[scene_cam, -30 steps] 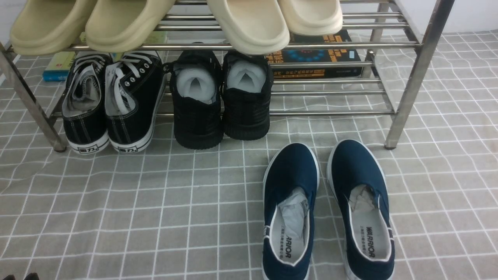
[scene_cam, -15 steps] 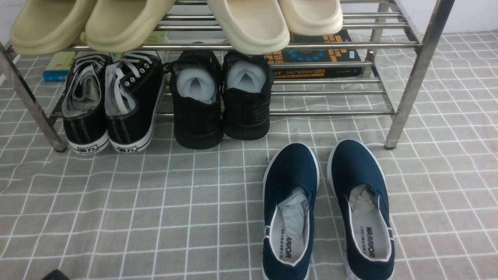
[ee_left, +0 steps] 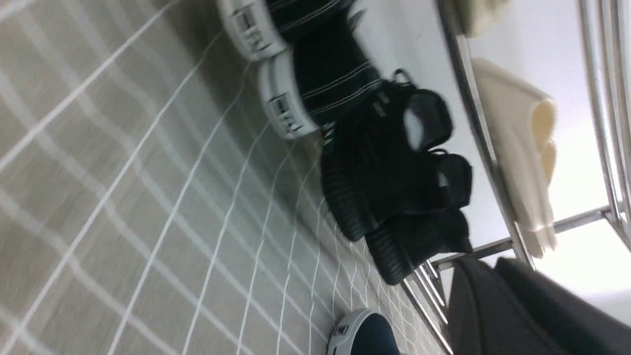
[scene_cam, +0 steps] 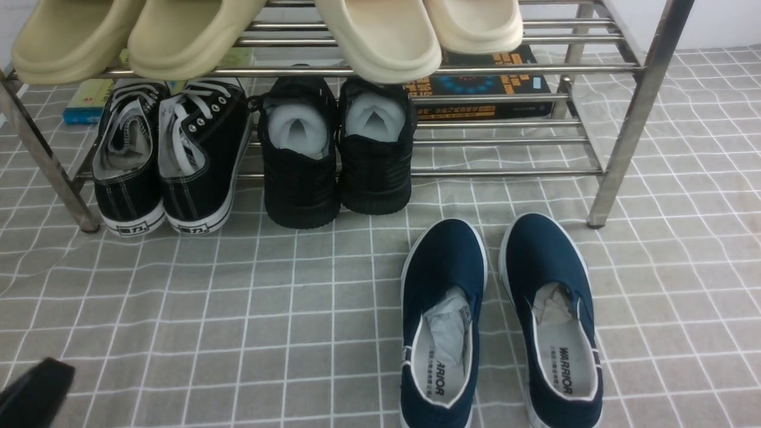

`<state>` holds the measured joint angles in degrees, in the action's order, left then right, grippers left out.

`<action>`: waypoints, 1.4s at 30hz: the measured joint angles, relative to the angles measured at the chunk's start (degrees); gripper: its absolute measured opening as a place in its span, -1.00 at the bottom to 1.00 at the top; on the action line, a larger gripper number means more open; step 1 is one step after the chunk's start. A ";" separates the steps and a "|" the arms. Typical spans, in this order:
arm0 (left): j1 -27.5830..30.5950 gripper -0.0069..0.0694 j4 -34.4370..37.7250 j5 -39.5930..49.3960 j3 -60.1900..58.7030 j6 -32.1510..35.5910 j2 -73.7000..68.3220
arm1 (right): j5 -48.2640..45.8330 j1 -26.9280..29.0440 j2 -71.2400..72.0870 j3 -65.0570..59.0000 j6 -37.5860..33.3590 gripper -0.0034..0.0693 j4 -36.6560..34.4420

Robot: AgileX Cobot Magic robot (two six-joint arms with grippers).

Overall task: Take the shoes off the shelf with your hand from the grey coffee tablecloth.
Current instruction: 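Grasp the leftmost shoe on the bottom shelf of the shoe rack with the left gripper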

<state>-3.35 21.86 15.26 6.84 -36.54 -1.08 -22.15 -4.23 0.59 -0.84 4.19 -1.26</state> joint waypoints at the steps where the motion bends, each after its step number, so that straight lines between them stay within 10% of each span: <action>1: 0.00 -0.76 -1.60 0.84 2.29 0.86 -1.80 | 0.00 0.00 0.00 0.00 0.00 -0.36 0.00; 8: 0.00 -0.78 -11.52 7.27 14.71 0.09 -26.21 | -0.02 0.00 0.00 0.00 0.00 -0.33 0.00; 23: 0.00 0.59 -34.88 12.13 49.32 -19.00 -75.04 | -0.02 0.00 0.00 0.00 0.00 -0.28 0.00; 42: 0.00 0.63 -62.50 6.99 53.82 -51.10 -91.03 | -0.02 0.00 0.00 0.00 0.00 -0.25 0.00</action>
<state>-3.35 -40.64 22.25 60.65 -87.65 -92.11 -22.17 -4.23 0.59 -0.84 4.19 -1.26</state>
